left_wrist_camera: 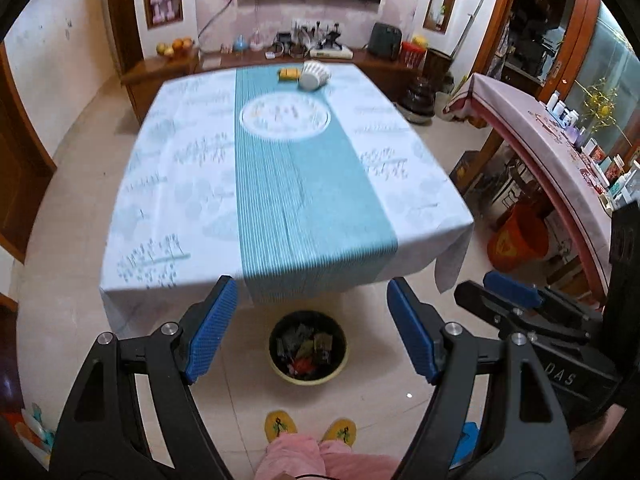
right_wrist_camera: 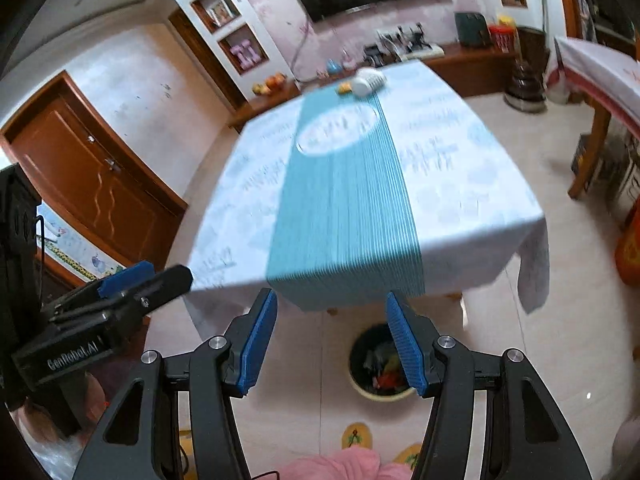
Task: Collect trash
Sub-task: 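Raise both open tools back up over the table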
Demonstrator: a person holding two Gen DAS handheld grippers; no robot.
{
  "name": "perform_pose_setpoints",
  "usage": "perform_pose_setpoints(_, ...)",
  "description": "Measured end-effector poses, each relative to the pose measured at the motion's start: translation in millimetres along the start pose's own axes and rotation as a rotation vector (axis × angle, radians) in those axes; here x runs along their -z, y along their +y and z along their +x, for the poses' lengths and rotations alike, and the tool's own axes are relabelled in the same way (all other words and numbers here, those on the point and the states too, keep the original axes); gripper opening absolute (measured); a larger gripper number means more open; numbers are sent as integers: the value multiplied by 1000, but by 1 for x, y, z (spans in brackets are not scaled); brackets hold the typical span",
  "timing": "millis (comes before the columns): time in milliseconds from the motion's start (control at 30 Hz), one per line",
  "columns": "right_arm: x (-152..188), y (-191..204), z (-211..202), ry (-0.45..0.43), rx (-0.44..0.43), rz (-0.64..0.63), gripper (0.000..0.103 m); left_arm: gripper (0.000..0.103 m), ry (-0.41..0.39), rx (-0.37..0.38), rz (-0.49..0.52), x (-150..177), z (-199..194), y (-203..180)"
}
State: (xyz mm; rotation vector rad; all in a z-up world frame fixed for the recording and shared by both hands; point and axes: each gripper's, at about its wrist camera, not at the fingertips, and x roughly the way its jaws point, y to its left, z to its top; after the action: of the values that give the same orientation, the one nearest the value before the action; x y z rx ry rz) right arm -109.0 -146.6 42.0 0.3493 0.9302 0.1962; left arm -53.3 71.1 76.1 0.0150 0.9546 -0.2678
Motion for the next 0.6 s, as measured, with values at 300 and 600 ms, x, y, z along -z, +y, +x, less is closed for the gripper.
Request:
perform_pose_setpoints(300,-73,22,-41,-109,-12,-73,58,75,-71,-31,34,-54,-39,-24)
perform_pose_setpoints(600,-176,16,-33,-179,-5,-47,58,75,-65,-56,85,-153,-20,-10)
